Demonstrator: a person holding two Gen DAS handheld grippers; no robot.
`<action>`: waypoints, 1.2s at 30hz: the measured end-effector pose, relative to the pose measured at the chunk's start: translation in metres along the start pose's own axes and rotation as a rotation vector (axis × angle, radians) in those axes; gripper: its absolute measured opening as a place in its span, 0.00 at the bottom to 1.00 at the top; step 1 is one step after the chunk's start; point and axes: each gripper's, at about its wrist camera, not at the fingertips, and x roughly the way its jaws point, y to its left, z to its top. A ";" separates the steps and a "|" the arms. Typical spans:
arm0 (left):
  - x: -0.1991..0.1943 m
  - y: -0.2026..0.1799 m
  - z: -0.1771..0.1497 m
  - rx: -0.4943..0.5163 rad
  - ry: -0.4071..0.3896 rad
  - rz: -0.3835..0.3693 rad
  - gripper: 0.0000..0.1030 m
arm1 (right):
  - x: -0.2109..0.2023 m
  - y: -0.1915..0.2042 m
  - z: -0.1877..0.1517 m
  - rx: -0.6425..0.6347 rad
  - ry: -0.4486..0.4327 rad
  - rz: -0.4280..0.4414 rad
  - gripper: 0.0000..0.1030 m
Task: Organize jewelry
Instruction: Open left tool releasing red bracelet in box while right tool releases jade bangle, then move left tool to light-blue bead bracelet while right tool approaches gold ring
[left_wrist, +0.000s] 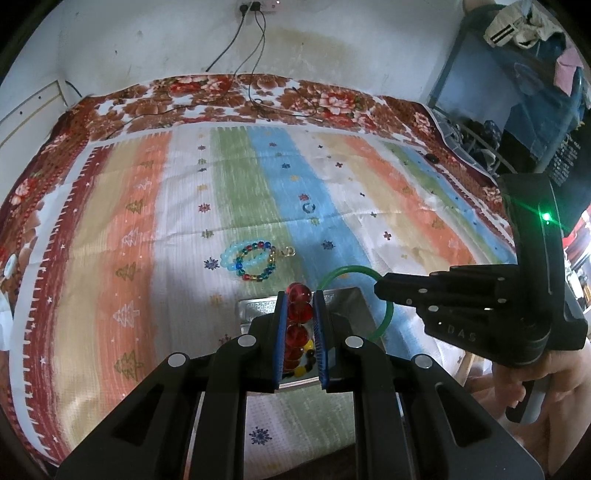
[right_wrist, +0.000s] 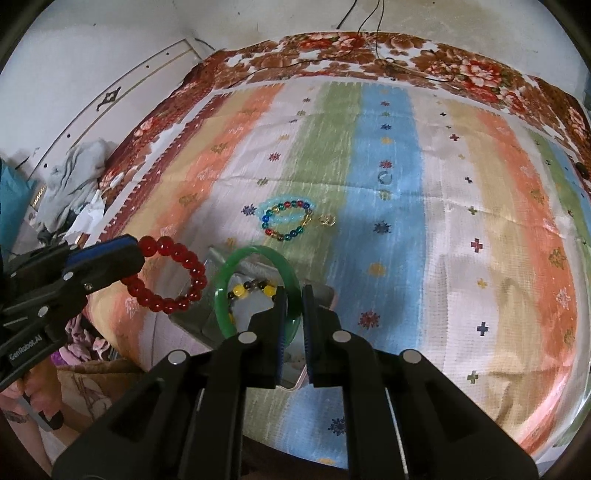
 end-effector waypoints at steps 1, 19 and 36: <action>0.001 0.000 0.000 -0.002 0.001 0.002 0.13 | 0.001 0.001 0.000 -0.003 0.002 -0.001 0.10; 0.008 0.007 0.001 -0.012 0.014 0.045 0.28 | 0.006 -0.013 0.005 0.056 0.001 -0.008 0.47; 0.075 0.043 0.024 -0.001 0.158 0.137 0.32 | 0.039 -0.032 0.030 0.123 0.043 -0.008 0.47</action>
